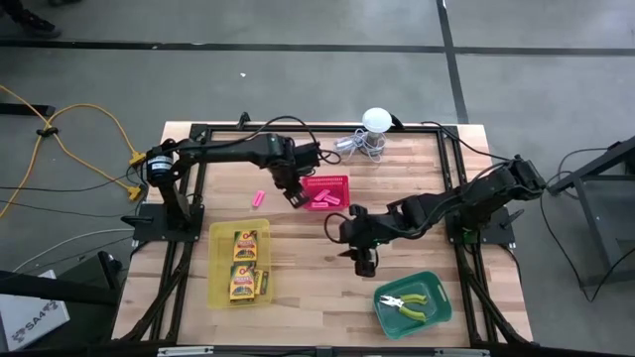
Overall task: Pick & Place School Supplies
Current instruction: Put the pink eraser into the red bin
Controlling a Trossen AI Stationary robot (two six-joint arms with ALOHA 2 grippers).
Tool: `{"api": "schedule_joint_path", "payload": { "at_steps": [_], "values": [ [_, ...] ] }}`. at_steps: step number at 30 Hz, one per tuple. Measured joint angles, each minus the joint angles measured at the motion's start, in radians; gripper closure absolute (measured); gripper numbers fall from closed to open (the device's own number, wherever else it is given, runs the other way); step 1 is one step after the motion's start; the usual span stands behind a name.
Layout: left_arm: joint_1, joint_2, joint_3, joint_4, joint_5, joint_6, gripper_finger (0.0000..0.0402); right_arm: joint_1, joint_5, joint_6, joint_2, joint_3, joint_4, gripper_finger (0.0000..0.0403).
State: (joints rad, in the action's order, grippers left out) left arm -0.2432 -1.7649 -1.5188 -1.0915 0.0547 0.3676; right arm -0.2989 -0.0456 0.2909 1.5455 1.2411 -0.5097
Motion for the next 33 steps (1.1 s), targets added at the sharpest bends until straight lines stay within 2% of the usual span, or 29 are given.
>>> {"api": "schedule_joint_path", "payload": {
  "at_steps": [6, 10, 13, 19, 26, 33],
  "values": [
    [0.006, 0.0, 0.002, -0.062, -0.061, 0.0, 0.0279, 0.0, -0.003, 0.0, 0.0, 0.0, 0.113, 0.0254],
    [0.015, 0.0, 0.02, -0.063, -0.067, 0.008, 0.0279, 0.0, -0.003, 0.0, 0.0, 0.0, 0.181, 0.0254],
    [0.03, 0.0, 0.038, -0.058, -0.072, 0.047, 0.0279, 0.0, -0.003, 0.0, 0.0, 0.0, 0.221, 0.0254],
    [0.04, 0.0, 0.1, -0.066, -0.163, 0.155, 0.0279, 0.0, -0.003, 0.0, 0.0, 0.0, 0.271, 0.0254],
    [-0.022, 0.009, 0.205, -0.044, -0.124, 0.179, 0.0279, 0.0, -0.003, 0.0, 0.0, 0.0, 0.276, 0.0254],
    [-0.052, 0.13, 0.334, 0.107, -0.08, 0.168, 0.0279, 0.0, -0.003, 0.0, 0.0, 0.0, 0.276, 0.0254]
  ]
}}
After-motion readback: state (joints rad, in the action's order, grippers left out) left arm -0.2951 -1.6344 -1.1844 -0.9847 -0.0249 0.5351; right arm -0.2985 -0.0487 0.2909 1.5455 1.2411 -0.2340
